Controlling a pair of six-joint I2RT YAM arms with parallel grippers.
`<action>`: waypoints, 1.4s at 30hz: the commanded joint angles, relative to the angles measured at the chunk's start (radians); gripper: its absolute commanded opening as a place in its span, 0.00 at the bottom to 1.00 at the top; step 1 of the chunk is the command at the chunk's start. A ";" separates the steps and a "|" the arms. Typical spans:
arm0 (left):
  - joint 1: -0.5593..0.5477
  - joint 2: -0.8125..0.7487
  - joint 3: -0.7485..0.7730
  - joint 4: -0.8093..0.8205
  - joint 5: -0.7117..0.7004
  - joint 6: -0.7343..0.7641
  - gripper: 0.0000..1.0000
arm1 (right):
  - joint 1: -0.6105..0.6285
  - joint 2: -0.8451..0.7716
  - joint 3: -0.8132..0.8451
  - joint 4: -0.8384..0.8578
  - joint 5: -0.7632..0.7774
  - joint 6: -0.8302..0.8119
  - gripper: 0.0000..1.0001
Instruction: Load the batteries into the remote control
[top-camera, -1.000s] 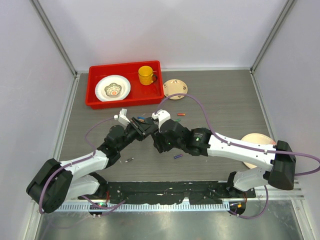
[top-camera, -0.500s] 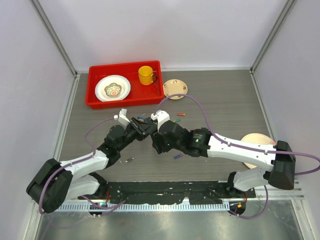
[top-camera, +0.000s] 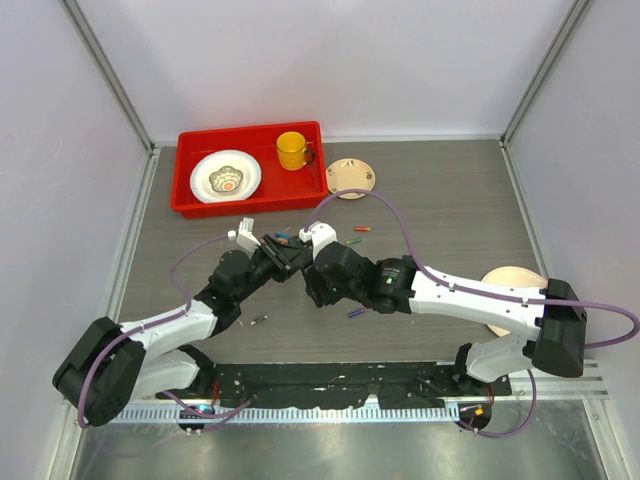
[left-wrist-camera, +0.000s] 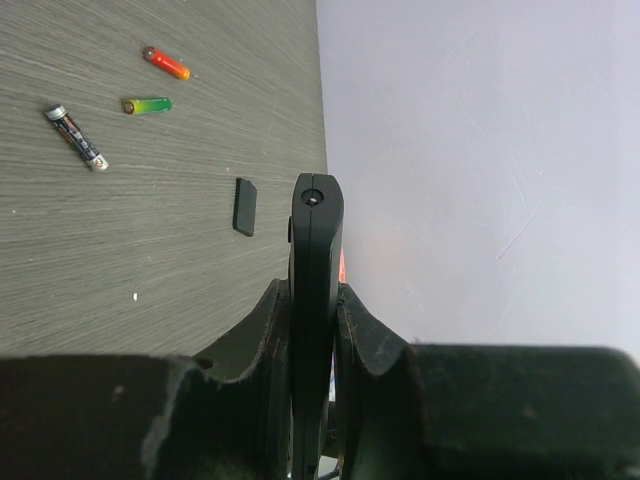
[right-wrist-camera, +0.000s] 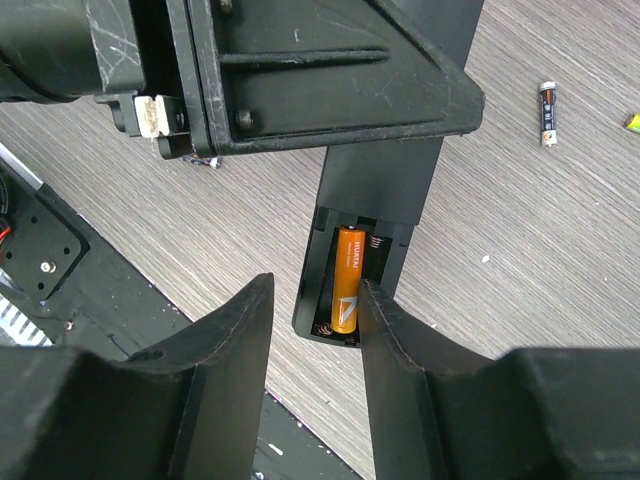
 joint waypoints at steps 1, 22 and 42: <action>-0.006 -0.029 0.045 0.059 -0.014 -0.012 0.00 | 0.006 0.015 0.035 0.010 0.003 0.010 0.43; -0.012 -0.048 0.036 0.058 -0.052 -0.015 0.00 | 0.014 0.052 0.058 -0.004 0.012 0.026 0.42; -0.015 -0.052 0.026 0.062 -0.060 -0.016 0.00 | 0.015 0.072 0.075 -0.013 0.032 0.039 0.33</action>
